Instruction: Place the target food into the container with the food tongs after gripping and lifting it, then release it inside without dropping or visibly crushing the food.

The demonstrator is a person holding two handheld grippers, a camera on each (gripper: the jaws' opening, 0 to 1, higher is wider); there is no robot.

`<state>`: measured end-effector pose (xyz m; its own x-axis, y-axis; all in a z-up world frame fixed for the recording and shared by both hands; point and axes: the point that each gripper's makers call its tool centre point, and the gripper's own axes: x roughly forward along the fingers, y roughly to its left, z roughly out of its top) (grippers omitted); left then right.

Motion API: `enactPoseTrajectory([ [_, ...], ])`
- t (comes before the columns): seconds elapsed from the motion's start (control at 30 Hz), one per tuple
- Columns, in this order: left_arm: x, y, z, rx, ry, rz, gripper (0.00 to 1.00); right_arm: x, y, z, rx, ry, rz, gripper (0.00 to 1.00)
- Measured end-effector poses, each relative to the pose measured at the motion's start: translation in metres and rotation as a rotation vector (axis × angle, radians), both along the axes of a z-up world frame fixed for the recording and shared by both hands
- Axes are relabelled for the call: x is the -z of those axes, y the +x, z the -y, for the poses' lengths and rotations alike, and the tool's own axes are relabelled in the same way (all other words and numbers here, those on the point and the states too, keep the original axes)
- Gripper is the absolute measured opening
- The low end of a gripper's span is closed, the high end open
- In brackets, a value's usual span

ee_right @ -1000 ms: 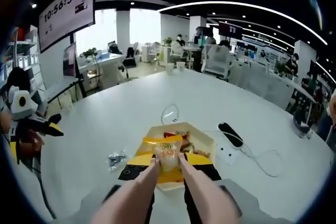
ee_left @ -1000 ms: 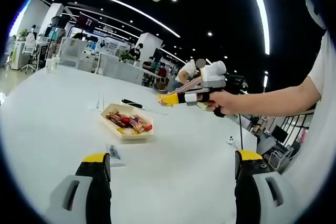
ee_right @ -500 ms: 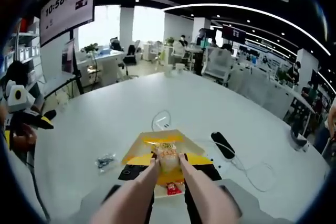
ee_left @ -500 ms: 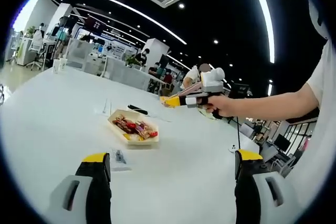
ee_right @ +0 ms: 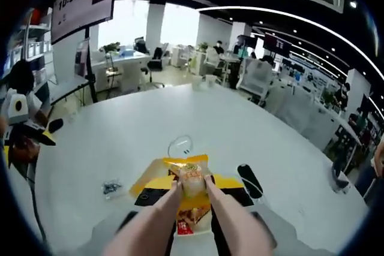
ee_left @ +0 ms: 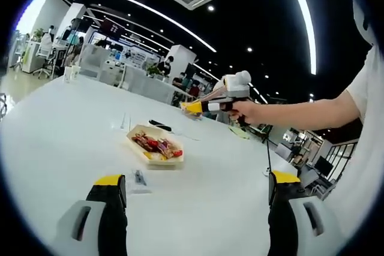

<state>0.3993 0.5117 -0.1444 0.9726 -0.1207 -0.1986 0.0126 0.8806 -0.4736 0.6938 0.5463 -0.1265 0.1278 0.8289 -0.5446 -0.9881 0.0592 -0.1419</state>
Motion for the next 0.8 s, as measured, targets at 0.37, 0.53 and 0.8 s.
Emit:
enactPoseTrajectory([
  [0.37, 0.007, -0.006, 0.005, 0.002, 0.004, -0.026, 0.99, -0.006, 0.012, -0.026, -0.032, -0.013, 0.046, 0.21],
  [0.53, 0.007, -0.008, 0.005, -0.001, 0.004, -0.029, 0.99, -0.007, 0.013, -0.033, -0.066, -0.03, 0.055, 0.21],
  [0.8, 0.009, -0.011, 0.003, -0.009, 0.006, -0.04, 0.99, -0.007, 0.016, -0.043, -0.082, -0.037, 0.065, 0.21],
])
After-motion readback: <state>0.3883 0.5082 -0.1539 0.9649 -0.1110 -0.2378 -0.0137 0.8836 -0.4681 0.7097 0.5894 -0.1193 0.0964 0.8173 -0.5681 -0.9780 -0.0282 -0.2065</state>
